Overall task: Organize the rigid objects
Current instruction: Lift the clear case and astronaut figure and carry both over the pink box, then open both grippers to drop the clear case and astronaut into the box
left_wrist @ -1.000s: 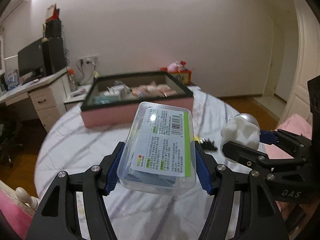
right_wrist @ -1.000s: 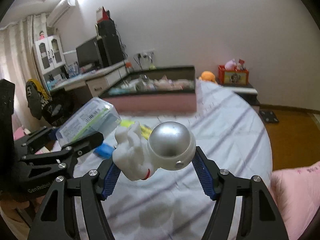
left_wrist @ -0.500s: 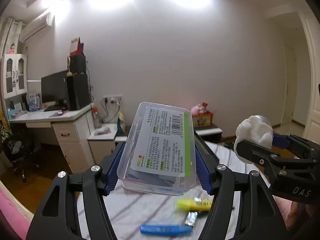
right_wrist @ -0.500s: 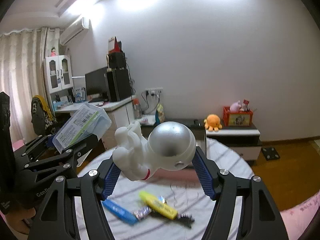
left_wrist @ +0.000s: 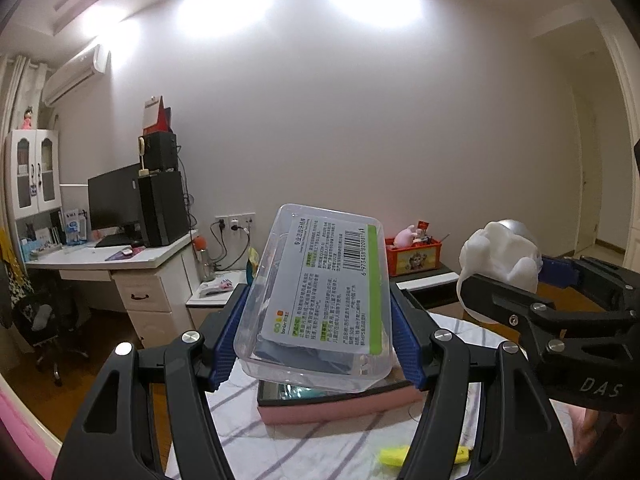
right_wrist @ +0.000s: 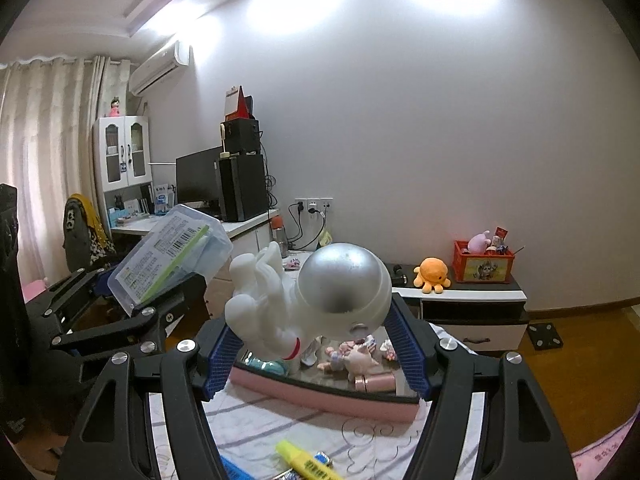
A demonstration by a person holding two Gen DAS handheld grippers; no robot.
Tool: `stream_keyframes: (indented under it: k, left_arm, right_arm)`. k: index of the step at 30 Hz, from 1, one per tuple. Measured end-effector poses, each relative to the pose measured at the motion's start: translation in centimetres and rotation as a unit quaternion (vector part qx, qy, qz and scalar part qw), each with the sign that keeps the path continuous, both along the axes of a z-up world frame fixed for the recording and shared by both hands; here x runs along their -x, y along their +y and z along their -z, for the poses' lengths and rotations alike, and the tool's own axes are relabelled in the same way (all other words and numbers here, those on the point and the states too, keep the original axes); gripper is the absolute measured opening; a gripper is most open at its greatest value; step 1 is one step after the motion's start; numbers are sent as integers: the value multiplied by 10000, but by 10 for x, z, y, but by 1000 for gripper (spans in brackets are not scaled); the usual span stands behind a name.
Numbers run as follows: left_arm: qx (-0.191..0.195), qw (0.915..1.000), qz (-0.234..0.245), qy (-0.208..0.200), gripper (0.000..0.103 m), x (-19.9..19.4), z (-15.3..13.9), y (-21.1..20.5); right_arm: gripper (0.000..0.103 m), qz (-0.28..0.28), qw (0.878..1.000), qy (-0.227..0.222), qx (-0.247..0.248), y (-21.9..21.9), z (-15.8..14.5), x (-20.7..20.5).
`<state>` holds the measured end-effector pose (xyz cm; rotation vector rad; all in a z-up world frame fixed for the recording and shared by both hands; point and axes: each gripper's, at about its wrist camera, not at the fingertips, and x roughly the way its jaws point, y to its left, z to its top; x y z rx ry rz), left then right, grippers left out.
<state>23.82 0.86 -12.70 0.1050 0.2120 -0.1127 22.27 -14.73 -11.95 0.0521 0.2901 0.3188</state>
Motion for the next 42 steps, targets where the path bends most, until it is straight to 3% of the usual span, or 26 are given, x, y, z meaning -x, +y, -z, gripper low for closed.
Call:
stream_keyframes:
  k: [5,11,17,23,27,33,35,38,42]
  left_arm:
    - [-64,9999,-11,87,66,-19,3,-3]
    - [-145,9988,118,461,67,-62,19,-9]
    - [-263,9897,337,1364,67,-134,58,-16]
    - [-309,9744,312,2204,67,-188,105,-17]
    - [-389,9713,279,2331,64,-204,118,-21]
    - [-582,9705,137,2337,64,-221,125,-29]
    - [-603,9698,66,2362,69,-225,128,-32]
    - [-606,9687,-51,2407,83,-227,129,-26]
    - [-329,9755,-49,2177,99,-209,113,-14]
  right_arm:
    - [70,-3,10000,40,52,1,1,-20]
    - [70,5,9993,344,111,-1,15,-61]
    - [70,75,9952,944,230,-6,50,-115]
    - [70,10,9861,1636,291,-7,94,-160]
    - [70,38,9790,1999,401,-7,117,-181]
    - [70,350,9755,2086,611,-12,126,-193]
    - [78,375,9747,2112,625,-12,126,-197]
    - [79,385,9731,2188,609,-13,126,-200]
    - [81,390,9759,2110,385,-21,114,-185]
